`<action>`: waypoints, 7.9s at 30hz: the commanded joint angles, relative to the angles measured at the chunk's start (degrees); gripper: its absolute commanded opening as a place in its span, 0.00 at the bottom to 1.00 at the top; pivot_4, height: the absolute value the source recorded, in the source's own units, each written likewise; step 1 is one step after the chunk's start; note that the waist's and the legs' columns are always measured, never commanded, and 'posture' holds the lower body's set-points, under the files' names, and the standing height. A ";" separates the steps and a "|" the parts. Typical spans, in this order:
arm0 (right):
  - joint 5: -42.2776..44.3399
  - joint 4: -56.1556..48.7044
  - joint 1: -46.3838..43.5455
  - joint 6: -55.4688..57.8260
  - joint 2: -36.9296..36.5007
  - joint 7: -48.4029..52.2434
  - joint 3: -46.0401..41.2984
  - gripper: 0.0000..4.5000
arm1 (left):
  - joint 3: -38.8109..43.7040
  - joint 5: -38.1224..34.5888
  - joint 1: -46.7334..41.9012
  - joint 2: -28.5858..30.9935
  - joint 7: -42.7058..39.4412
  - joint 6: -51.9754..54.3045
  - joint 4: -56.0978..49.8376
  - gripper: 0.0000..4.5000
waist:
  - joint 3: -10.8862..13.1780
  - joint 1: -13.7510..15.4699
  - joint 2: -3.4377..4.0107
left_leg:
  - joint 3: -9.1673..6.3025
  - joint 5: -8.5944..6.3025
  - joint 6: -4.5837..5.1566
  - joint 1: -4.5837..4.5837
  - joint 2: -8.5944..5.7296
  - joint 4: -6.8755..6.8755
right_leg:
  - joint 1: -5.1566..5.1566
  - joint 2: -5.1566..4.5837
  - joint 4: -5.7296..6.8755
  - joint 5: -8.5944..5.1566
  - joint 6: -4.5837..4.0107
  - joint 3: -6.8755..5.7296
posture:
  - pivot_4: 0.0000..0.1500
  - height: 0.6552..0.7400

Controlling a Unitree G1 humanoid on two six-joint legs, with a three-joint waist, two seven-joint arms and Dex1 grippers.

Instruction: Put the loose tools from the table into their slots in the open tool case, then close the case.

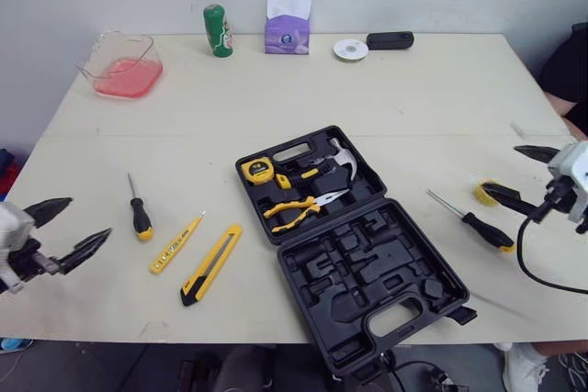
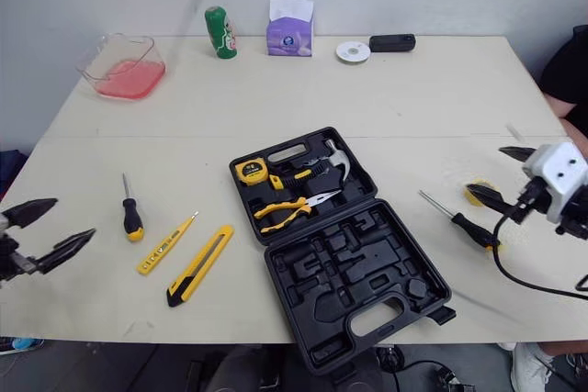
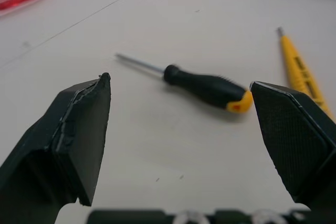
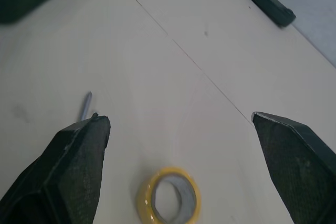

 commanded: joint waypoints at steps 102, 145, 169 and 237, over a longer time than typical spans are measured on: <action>-5.63 -13.98 -1.74 11.48 10.66 6.29 16.17 0.00 | -57.67 20.95 -44.43 -11.17 -0.40 20.70 -2.50 0.01 | 0.00 2.53 0.00 | 0.12 -0.31 0.02 -0.33 0.42 1.17 | 0.01 0.92 0.30 0.06 0.07 0.40 | 1.00 1.00; -0.54 38.95 21.97 -20.32 -13.41 -2.15 -22.19 0.98 | 16.81 9.67 -1.54 10.27 2.67 -14.61 45.32 1.00 | 0.00 -0.59 -0.01 | 0.82 -1.27 -0.26 0.21 1.02 0.94 | -0.04 0.81 -0.05 -0.04 -0.16 0.89 | 1.00 1.00; 13.41 6.29 15.08 -9.28 1.63 10.49 -15.09 0.98 | 11.19 0.73 -0.38 4.62 8.40 15.04 17.12 1.00 | -0.11 -1.27 -0.19 | 1.43 -1.52 -0.74 0.80 1.34 0.61 | -0.02 0.82 0.00 -0.04 -0.31 1.24 | 1.00 1.00; 21.90 -22.93 1.53 9.89 15.36 26.39 5.24 1.00 | -8.11 4.07 -28.96 -18.94 55.81 80.33 -23.42 0.23 | -0.09 1.42 -0.39 | 1.71 -1.39 -0.48 0.84 1.45 1.00 | -0.05 1.11 0.10 0.03 -0.32 1.21 | 1.00 1.00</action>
